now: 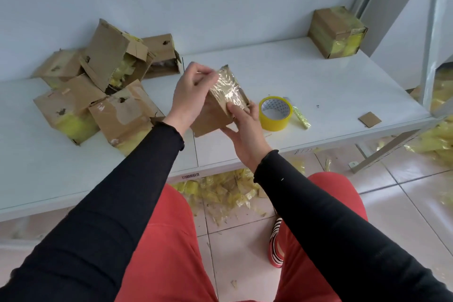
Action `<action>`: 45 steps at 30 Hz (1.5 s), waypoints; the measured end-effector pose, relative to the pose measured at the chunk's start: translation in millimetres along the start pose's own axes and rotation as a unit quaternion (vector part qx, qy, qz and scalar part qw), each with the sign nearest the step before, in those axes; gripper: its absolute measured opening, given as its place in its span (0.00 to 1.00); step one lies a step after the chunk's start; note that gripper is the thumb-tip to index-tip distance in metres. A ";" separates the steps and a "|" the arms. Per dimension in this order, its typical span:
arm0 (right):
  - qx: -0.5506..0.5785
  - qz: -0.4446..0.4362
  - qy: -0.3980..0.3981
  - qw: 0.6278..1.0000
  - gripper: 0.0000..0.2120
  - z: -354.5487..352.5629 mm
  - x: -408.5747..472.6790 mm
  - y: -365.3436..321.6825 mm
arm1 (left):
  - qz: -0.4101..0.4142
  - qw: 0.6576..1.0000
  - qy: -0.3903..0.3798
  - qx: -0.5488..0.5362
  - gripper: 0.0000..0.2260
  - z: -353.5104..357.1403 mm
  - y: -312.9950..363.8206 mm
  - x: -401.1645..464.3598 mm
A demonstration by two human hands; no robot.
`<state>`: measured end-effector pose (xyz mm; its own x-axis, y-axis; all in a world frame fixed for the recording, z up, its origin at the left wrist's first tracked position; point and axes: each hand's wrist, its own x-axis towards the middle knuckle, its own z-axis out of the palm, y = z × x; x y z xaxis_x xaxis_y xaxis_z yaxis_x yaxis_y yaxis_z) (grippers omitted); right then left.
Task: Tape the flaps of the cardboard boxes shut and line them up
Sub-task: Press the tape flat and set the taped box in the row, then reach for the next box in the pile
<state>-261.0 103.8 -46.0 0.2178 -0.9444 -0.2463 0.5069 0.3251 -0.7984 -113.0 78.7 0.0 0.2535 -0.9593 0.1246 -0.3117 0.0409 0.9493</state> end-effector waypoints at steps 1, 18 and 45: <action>0.017 0.025 0.012 0.999 0.21 -2.6 -7.2 9.0 | 0.047 0.996 -0.024 0.074 0.10 1.3 5.4 2.9; -0.238 0.003 0.122 0.964 0.27 -61.3 -32.3 15.0 | -0.030 0.998 0.011 0.054 0.30 2.7 -59.2 -38.1; -0.124 -0.151 0.137 0.971 0.10 -35.8 66.0 -92.1 | -0.045 0.972 -0.008 -0.232 0.16 74.8 -5.3 56.2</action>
<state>-323.1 9.8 -8.4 -0.1574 -0.9834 -0.0898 0.2885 0.0411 -0.9566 -165.6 3.6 -19.6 0.2446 -0.9690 0.0342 0.1591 0.0748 0.9844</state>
